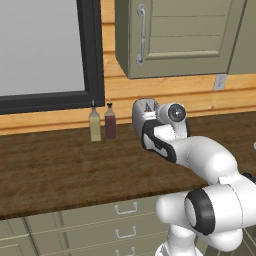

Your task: Start the toaster. Once the lever pops up, take the bread to the plate on the dining counter.

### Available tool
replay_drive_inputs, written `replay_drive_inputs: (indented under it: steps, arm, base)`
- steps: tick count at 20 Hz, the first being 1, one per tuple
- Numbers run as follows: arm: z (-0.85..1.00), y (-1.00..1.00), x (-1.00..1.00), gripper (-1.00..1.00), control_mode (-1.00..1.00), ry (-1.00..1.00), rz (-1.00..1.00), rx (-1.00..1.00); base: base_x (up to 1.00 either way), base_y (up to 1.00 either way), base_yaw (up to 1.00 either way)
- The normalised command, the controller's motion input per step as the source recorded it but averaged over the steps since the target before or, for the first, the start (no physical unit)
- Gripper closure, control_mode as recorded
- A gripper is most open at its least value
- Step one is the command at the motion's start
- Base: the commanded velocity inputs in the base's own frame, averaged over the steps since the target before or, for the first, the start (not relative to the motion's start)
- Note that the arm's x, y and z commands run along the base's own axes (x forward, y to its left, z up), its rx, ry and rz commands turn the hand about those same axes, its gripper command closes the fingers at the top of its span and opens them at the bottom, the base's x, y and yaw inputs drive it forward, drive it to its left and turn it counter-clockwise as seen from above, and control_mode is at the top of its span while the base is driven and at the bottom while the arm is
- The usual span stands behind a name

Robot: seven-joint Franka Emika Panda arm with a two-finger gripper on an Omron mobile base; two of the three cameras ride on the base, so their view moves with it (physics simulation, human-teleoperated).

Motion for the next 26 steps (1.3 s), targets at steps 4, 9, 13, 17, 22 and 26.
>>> replay_drive_inputs:
  steps: [4, 9, 13, 17, 22, 26]
  arm:
    - [0.00, 0.00, 0.00, -1.00, -1.00, 0.00, 0.00, 0.00]
    - [0.00, 0.00, 0.00, -1.00, -1.00, 0.00, 0.00, 0.00]
    - [0.00, 0.00, 0.00, -1.00, -1.00, 0.00, 0.00, 0.00]
    - [0.00, 0.00, 0.00, -1.00, -1.00, 0.00, 0.00, 0.00]
    - [0.00, 0.00, 0.00, -1.00, -1.00, 0.00, 0.00, 0.00]
    - [0.00, 0.00, 0.00, -1.00, -1.00, 0.00, 0.00, 0.00]
  base:
    - [0.00, 0.00, 0.00]
    - [0.00, 0.00, 0.00]
    - [0.00, 0.00, 0.00]
    - [0.00, 0.00, 0.00]
    - [0.00, 0.00, 0.00]
    - [0.00, 0.00, 0.00]
